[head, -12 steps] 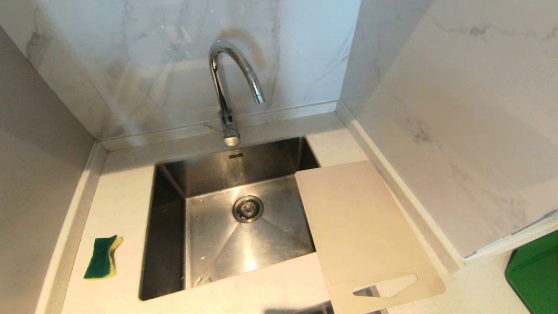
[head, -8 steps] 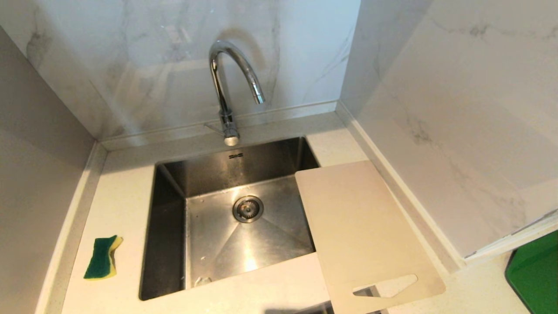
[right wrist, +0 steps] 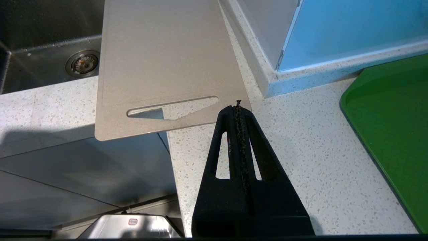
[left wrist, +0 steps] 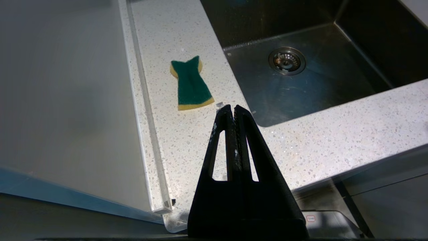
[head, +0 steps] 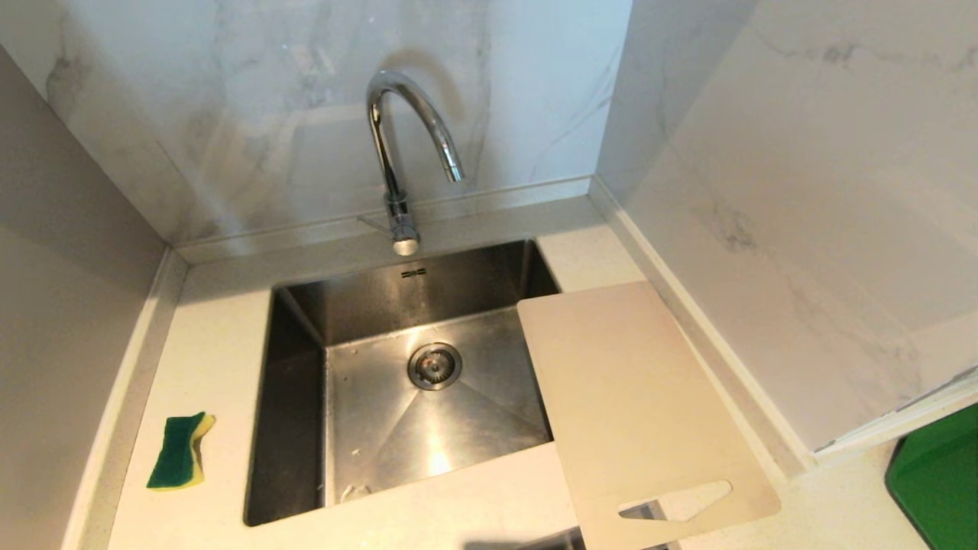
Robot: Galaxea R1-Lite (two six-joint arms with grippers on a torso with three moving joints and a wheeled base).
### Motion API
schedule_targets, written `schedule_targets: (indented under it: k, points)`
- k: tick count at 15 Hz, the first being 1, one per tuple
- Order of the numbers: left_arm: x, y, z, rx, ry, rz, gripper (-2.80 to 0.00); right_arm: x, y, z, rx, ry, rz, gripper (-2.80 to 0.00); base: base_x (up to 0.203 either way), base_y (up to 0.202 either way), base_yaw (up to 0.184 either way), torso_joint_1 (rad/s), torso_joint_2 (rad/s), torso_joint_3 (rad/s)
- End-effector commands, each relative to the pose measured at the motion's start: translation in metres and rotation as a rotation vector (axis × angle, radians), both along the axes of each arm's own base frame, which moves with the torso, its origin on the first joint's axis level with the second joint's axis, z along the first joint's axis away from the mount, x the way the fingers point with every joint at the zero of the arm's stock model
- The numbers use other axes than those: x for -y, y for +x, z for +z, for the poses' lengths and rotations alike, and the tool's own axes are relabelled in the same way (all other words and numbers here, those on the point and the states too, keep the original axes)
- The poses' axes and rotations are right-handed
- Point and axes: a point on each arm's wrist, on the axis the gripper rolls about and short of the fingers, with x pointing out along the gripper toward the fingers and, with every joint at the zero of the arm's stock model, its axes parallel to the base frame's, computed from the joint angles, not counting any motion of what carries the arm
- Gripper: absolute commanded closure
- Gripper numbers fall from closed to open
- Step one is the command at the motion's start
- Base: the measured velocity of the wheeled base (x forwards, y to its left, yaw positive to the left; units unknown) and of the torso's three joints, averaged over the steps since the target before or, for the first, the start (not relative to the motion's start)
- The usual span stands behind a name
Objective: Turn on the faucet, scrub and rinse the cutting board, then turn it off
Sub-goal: Turn on the tap
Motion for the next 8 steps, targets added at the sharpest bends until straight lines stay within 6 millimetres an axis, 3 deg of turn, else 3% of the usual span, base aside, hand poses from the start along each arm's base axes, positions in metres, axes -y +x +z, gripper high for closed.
schedule_targets:
  k: [1, 5, 8]
  points:
    - [0.000, 0.000, 0.000, -0.001, 0.006, 0.001, 0.00, 0.000, 0.000, 0.000, -0.001, 0.000, 0.001, 0.00, 0.000, 0.000, 0.000, 0.000, 0.00, 0.000]
    - [0.000, -0.002, 0.009, 0.010, 0.043, -0.013, 0.00, 0.000, 0.000, 0.000, -0.001, 0.000, 0.001, 0.00, 0.000, 0.000, 0.000, 0.000, 0.00, 0.000]
    - [0.001, -0.007, 0.062, 0.008, 0.072, -0.042, 0.00, 0.000, 0.000, 0.000, -0.001, 0.000, 0.001, 0.00, 0.000, 0.000, 0.000, 0.000, 0.00, 0.000]
